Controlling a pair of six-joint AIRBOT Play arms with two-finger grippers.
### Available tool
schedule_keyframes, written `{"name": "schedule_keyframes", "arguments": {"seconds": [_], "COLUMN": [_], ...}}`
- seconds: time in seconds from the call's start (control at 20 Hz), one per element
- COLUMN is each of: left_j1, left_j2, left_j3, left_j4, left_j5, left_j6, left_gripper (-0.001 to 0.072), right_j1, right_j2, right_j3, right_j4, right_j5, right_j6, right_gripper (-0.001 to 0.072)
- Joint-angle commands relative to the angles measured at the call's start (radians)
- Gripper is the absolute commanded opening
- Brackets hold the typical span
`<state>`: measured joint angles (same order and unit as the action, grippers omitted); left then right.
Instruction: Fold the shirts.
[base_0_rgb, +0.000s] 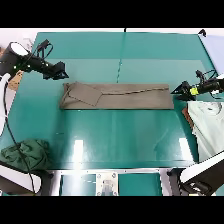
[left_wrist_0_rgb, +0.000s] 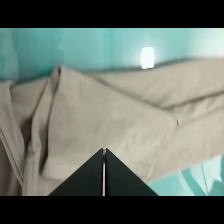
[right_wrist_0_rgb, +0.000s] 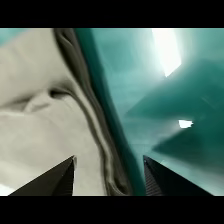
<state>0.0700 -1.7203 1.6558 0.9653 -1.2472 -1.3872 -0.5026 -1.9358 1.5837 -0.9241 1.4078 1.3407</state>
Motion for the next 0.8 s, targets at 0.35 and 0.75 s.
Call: {"name": "schedule_keyframes", "arguments": {"seconds": [0.35,0.75], "left_j1": [-0.127,-0.515], "left_j2": [-0.006,-0.122], "left_j3": [0.002,0.000], "left_j4": [-0.015,-0.051], "left_j5": [0.040,0.345], "left_j6": [-0.027,-0.027], "left_gripper": [0.0027,0.0027], "right_j1": [0.116,0.121], "right_j2": [-0.049,0.285], "right_j3": [0.051,0.162], "right_j4": [0.063,0.157], "right_j5": [0.034,0.211], "right_j6": [-0.092,-0.040], "right_gripper": [0.0021,0.0021]}}
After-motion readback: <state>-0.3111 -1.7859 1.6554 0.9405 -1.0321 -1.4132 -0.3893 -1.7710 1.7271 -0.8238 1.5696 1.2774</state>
